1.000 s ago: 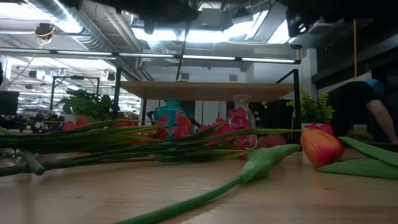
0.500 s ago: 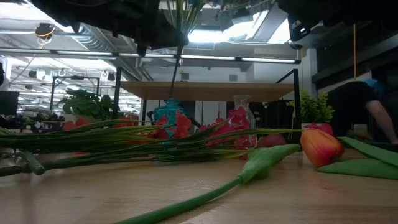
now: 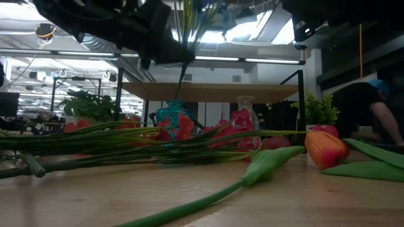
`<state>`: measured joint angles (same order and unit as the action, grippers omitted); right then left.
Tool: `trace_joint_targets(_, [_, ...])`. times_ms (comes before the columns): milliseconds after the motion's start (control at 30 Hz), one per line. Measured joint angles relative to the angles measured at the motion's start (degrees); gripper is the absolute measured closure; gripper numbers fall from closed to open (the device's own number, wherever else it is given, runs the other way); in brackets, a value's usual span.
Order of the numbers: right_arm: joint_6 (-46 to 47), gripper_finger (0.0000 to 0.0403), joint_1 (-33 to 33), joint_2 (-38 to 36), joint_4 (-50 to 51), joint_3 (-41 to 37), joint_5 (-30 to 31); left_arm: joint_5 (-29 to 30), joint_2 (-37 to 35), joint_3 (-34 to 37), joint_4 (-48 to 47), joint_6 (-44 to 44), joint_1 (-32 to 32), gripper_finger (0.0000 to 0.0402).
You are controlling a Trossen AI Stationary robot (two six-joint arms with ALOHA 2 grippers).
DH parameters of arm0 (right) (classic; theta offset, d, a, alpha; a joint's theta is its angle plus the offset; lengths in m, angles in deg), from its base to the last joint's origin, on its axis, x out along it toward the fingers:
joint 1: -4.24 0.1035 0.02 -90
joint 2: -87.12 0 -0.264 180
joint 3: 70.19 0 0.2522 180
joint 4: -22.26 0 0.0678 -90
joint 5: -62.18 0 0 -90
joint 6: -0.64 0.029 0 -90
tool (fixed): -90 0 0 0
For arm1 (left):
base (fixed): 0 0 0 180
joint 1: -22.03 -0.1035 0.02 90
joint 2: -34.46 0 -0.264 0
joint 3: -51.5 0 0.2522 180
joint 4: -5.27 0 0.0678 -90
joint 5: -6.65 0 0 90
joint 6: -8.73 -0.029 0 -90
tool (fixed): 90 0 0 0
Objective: Pick and place flowers into a vace then onto a shelf
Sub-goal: Put the blue flowers into the blue vase
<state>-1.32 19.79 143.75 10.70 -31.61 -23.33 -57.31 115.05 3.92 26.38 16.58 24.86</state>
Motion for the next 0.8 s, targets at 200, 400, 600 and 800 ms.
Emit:
trace_joint_targets(200, [-0.01,0.0398,0.0,0.6,-0.08,0.0,0.0,1.16,2.39,-0.01,0.13,1.47,0.0,0.0389])
trace_joint_targets(400, [-0.06,0.0398,0.0,1.89,-0.08,0.0,0.0,1.37,4.97,-0.01,0.04,1.63,-0.02,0.0387])
trace_joint_targets(600, [-0.24,0.0398,0.0,1.9,-0.17,0.0,0.01,1.75,6.67,-0.14,1.86,1.44,-0.02,0.0386])
trace_joint_targets(800, [-0.24,0.0398,0.0,1.9,-0.15,0.0,0.01,1.7,6.69,-0.14,1.64,1.07,0.0,0.0385])
